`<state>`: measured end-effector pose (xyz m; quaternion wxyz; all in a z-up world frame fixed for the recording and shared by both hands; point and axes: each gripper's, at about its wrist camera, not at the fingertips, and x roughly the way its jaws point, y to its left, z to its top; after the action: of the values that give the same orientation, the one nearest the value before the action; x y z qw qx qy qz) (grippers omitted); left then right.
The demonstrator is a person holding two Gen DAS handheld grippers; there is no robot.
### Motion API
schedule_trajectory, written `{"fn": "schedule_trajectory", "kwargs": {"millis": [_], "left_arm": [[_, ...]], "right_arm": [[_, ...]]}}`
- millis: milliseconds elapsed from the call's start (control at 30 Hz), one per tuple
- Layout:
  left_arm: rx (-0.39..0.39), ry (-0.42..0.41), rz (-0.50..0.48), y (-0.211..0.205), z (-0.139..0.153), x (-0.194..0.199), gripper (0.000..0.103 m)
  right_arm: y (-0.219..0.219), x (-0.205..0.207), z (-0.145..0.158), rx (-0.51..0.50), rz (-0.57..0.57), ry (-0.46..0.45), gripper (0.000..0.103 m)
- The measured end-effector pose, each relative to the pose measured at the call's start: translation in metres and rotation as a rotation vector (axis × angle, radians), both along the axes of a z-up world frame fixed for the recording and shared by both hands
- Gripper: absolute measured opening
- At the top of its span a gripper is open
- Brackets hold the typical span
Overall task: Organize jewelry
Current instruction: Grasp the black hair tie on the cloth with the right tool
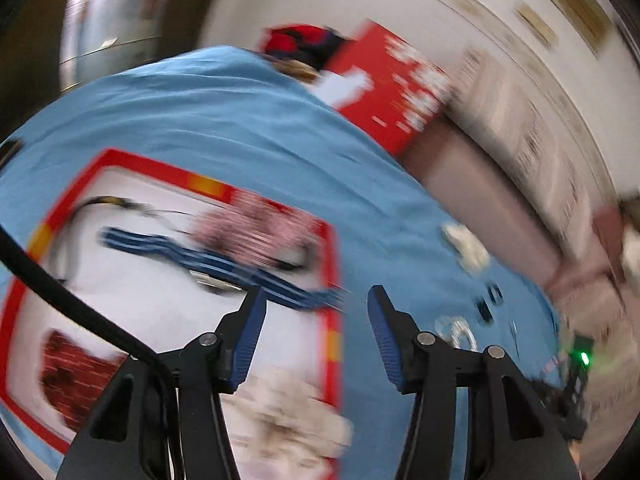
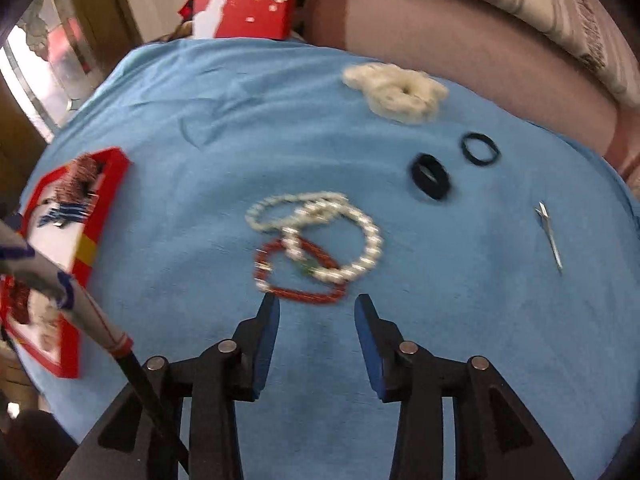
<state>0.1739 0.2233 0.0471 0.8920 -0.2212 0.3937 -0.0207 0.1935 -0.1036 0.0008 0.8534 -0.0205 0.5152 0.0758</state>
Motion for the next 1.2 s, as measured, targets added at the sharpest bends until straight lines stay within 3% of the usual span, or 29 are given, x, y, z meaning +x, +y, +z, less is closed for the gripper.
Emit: {"fn": "schedule_trajectory", "kwargs": {"millis": [167, 333, 467, 700, 833, 933, 1067, 1100, 1133, 1167, 1200], "left_arm": [[-0.001, 0.032, -0.159, -0.062, -0.011, 0.013, 0.054], [-0.001, 0.076, -0.243, -0.104, -0.028, 0.028, 0.054], [0.014, 0.093, -0.323, -0.141, -0.038, 0.041, 0.054], [-0.081, 0.143, -0.325, -0.158, -0.065, 0.078, 0.054], [-0.056, 0.171, -0.325, -0.166, -0.075, 0.097, 0.053], [-0.049, 0.195, -0.352, -0.181, -0.084, 0.112, 0.053], [0.032, 0.177, -0.362, -0.205, -0.086, 0.122, 0.053], [0.048, 0.173, -0.363, -0.21, -0.086, 0.123, 0.048], [0.061, 0.17, -0.364, -0.212, -0.086, 0.123, 0.021], [0.072, 0.186, -0.374, -0.214, -0.089, 0.124, 0.005], [0.066, 0.197, -0.381, -0.214, -0.091, 0.124, 0.005]], "right_arm": [[-0.04, 0.006, -0.01, 0.117, -0.139, -0.008, 0.042], [-0.083, 0.03, -0.007, 0.133, -0.225, -0.043, 0.042], [-0.098, 0.058, -0.006, 0.131, -0.226, -0.062, 0.042], [-0.089, 0.108, -0.019, 0.185, -0.179, -0.045, 0.042], [-0.09, 0.114, -0.03, 0.189, -0.181, -0.037, 0.04], [-0.091, 0.11, -0.032, 0.163, -0.168, -0.049, 0.031], [-0.086, 0.11, -0.032, 0.118, -0.132, -0.052, 0.031], [-0.085, 0.111, -0.033, 0.105, -0.127, -0.052, 0.028], [-0.084, 0.112, -0.033, 0.079, -0.129, -0.056, 0.022], [-0.083, 0.112, -0.033, 0.062, -0.129, -0.059, 0.011], [-0.084, 0.113, -0.032, 0.062, -0.124, -0.057, 0.007]]}}
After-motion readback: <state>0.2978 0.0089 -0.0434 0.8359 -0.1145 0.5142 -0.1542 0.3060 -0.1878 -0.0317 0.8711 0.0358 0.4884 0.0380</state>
